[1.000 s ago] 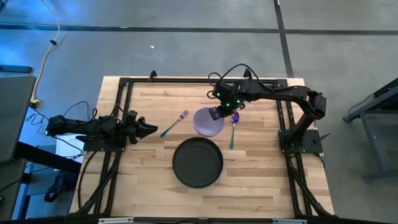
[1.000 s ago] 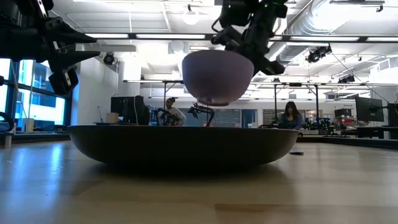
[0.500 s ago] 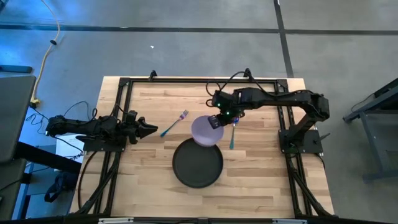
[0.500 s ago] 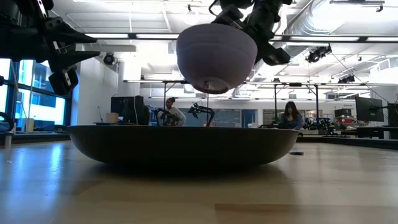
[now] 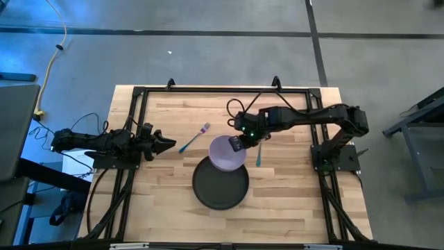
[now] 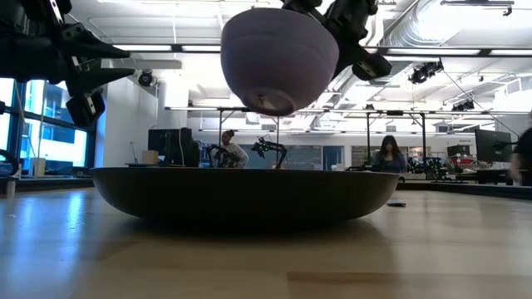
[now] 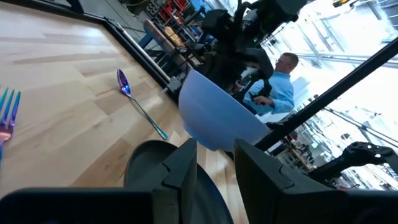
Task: Set table place
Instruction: Put the violet bowl on the black plate
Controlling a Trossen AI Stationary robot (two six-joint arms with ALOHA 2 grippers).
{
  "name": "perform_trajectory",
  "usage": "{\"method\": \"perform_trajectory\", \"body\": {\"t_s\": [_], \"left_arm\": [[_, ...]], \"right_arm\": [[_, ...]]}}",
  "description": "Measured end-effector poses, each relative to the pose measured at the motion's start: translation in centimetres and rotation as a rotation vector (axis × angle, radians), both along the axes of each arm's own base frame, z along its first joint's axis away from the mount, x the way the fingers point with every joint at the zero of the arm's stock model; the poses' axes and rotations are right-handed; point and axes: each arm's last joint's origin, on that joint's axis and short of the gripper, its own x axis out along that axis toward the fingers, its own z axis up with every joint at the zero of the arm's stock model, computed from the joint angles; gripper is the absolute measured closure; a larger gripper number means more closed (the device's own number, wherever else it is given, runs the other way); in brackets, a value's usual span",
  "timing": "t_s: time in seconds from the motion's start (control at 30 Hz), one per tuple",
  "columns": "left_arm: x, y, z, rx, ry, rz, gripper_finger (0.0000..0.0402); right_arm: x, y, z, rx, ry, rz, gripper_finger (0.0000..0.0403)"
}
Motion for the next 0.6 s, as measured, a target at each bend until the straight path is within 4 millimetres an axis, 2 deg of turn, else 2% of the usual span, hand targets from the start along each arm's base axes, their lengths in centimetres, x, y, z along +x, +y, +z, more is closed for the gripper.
{"method": "perform_trajectory", "body": {"t_s": [0.6], "left_arm": [[0.0, 0.0, 0.0, -0.014, -0.006, 0.004, 0.0307]], "right_arm": [[0.2, 4.1, 0.1, 0.011, -0.017, -0.117, 0.0403]]}}
